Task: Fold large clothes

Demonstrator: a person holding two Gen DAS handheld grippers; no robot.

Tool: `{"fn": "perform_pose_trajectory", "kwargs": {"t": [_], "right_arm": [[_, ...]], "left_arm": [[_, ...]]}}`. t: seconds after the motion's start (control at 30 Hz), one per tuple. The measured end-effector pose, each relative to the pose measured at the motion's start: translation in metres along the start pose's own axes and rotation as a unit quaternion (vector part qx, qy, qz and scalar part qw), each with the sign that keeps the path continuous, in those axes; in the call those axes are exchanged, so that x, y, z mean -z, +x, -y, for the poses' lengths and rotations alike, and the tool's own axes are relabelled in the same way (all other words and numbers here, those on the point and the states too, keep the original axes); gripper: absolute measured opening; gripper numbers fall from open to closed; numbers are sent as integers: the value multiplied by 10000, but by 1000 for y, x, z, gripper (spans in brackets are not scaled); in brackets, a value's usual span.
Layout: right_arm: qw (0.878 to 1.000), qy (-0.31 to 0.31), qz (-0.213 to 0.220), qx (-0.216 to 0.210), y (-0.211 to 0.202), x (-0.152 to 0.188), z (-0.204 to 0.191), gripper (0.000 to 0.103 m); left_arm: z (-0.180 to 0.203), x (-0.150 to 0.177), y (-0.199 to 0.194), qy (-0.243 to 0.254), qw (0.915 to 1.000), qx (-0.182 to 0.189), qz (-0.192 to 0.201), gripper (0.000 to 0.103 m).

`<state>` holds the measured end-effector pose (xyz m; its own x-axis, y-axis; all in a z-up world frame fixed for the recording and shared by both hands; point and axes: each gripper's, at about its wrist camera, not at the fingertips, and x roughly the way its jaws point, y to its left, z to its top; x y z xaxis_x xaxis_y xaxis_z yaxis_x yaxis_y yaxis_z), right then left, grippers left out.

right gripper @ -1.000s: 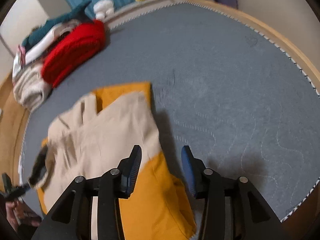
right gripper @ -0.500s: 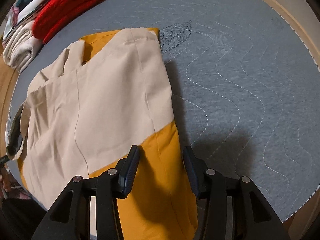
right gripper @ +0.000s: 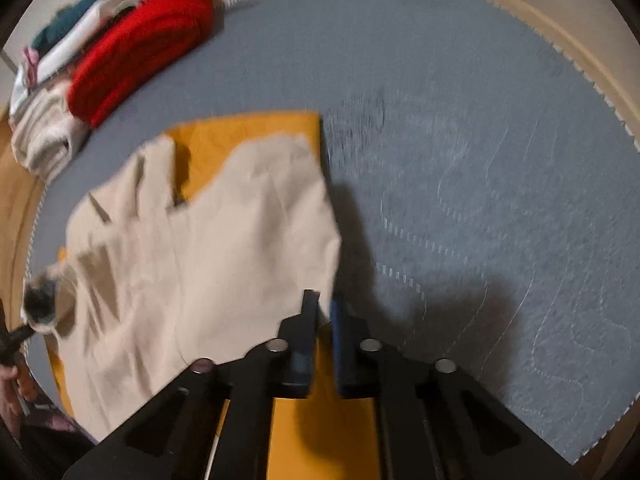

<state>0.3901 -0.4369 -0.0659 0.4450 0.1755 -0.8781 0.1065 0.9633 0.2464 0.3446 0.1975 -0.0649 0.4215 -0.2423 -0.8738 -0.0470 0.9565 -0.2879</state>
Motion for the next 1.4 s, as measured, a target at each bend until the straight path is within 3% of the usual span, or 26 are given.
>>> {"fn": "perform_pose_trajectory", "kwargs": {"t": [0.17,0.23,0.3,0.43,0.5,0.57,0.63,0.77,0.93,1.03,1.1,1.23,1.4], "right_arm": [[9942,67,1027,-297,-41,-13,-4,3],[9902,208,1323,-393,-50,-16,-3,3],[9887,254,1445,-308,-51,-20,-4,3],[9963,276,795,146,-12,-24,-11,9],[9985,341,385,176,6,-23,-8,14],[9990,445,29,22,19,-22,1,38],[9980,566,-242,-128,25,-17,8,45],[9972,451,-575,-151,30,-3,17,45],[9976,168,-651,-144,25,7,14,40],[9975,-6,-698,-123,23,13,12,14],[9981,-168,-581,-91,19,15,5,5],[9993,-188,268,-162,-18,5,-10,4],[9912,-260,1290,-151,-55,-7,-28,3]], "left_arm": [[-21,-10,-29,-574,9952,-2,794,2],[-27,-12,-31,-751,9932,-67,888,2],[-30,-12,-23,-847,9936,-25,743,2],[-33,-3,7,-1251,9909,497,-10,7],[-34,1,10,-1265,9903,546,-160,32],[-36,6,11,-1249,9905,496,-288,41],[-38,11,11,-1247,9903,453,-401,41],[-34,16,15,-1189,9898,486,-611,38],[-22,17,15,-909,9936,363,-570,13],[-15,15,14,-716,9959,265,-491,6],[-8,12,6,-516,9982,125,-273,3],[-2,6,-21,-432,9981,36,438,3],[5,-5,-37,-467,9927,-133,1102,3]]}}
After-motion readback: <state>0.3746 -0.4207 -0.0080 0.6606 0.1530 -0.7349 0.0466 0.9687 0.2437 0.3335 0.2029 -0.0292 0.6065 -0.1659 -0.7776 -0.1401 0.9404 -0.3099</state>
